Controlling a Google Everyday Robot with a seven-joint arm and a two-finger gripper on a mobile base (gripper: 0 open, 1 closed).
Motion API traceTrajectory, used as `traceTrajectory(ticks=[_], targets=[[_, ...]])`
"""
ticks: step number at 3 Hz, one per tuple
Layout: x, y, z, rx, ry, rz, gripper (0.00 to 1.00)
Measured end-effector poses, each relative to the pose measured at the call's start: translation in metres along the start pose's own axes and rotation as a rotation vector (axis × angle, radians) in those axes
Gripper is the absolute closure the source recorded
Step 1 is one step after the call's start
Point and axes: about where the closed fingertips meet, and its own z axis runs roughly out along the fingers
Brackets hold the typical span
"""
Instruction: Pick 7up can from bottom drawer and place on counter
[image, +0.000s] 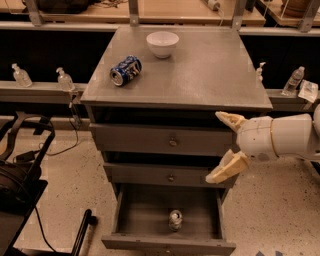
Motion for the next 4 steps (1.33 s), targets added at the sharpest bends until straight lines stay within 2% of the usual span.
traceTrajectory(ticks=[1,2,3,4], targets=[[0.033,0.018,0.043,-0.046,-0.106,-0.011,0.00],[0.103,0.049,0.101,-0.070,-0.261,-0.005,0.00],[0.164,0.076,0.135,-0.062,-0.327,0.050,0.00],[0.167,0.076,0.138,-0.061,-0.330,0.046,0.00]])
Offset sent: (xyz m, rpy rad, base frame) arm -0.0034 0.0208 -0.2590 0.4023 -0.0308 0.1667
